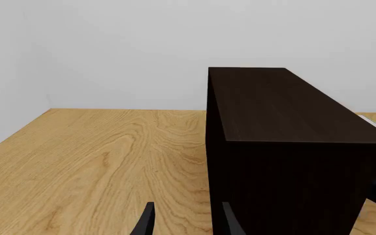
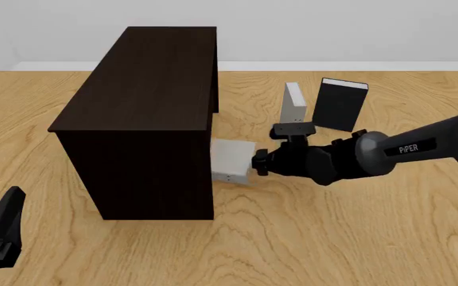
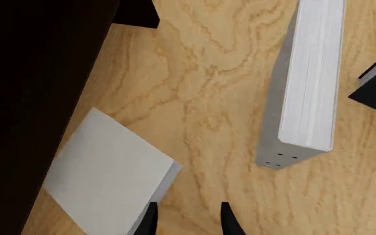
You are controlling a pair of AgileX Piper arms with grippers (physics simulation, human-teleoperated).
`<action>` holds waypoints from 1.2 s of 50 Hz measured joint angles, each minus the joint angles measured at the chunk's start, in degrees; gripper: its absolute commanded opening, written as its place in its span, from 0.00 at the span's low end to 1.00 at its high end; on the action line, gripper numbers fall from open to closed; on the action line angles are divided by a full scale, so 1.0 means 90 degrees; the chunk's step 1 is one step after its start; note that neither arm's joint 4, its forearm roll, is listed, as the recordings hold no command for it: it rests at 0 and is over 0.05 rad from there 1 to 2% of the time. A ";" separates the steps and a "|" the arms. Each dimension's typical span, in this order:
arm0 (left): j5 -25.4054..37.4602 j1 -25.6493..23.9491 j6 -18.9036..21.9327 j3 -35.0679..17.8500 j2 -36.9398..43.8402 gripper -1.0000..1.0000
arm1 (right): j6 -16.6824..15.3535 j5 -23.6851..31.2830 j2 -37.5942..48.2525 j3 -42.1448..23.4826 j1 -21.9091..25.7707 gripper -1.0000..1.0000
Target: Pick up the book on the right and place it under the cabinet shelf.
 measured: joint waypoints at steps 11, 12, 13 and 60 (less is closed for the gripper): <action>0.0000 0.0000 0.0000 0.0000 0.0000 1.00 | 0.0061 0.0116 0.0162 -0.0360 0.0345 1.00; 0.0000 0.0000 0.0000 0.0000 0.0000 1.00 | 0.0063 0.0125 0.0178 -0.0392 0.0371 1.00; 0.0000 0.0000 0.0000 0.0000 0.0000 1.00 | 0.0063 0.0135 0.0193 -0.0425 0.0393 1.00; 0.0000 0.0000 0.0000 0.0000 0.0000 1.00 | 0.0310 -0.0213 0.0217 -0.0453 0.0617 1.00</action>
